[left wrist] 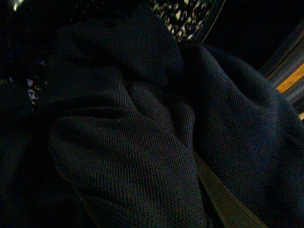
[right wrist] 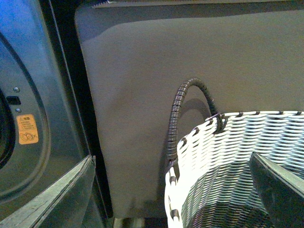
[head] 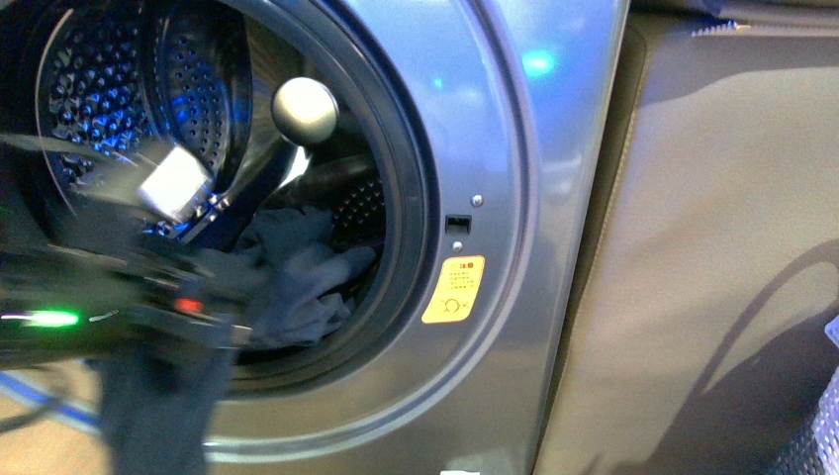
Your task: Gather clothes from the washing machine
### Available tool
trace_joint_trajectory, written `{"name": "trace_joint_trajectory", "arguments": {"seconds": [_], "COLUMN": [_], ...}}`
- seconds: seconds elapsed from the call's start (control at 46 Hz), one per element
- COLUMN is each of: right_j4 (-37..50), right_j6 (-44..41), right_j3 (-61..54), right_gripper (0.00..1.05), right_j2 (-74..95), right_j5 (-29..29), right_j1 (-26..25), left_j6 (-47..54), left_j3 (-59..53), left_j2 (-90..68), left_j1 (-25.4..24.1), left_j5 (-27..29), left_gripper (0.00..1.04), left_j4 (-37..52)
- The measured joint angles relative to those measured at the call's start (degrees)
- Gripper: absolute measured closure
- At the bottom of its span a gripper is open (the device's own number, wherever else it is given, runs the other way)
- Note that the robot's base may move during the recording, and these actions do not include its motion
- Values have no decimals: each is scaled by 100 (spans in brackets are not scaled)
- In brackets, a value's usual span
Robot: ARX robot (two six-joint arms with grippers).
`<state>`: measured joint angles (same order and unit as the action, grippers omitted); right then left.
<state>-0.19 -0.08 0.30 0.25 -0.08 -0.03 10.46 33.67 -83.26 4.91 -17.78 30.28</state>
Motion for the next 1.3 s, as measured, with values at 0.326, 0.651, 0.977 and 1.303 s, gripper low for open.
{"name": "trace_joint_trajectory", "arguments": {"seconds": [0.326, 0.651, 0.977, 1.303], "right_j4": [0, 0, 0, 0], "right_j6": [0, 0, 0, 0], "right_j3": [0, 0, 0, 0], "right_gripper": [8, 8, 8, 8], "right_j2": [0, 0, 0, 0], "right_j5": [0, 0, 0, 0], "right_j1": [0, 0, 0, 0], "left_j6": [87, 170, 160, -42], "left_j3": [-70, 586, 1674, 2979], "left_j2": [1943, 3185, 3174, 2557], "left_j1": [-164, 44, 575, 1351], "left_j5": [-673, -929, -745, -271], "left_gripper": [93, 93, 93, 93], "left_j4": [-767, -1421, -1569, -1587]}}
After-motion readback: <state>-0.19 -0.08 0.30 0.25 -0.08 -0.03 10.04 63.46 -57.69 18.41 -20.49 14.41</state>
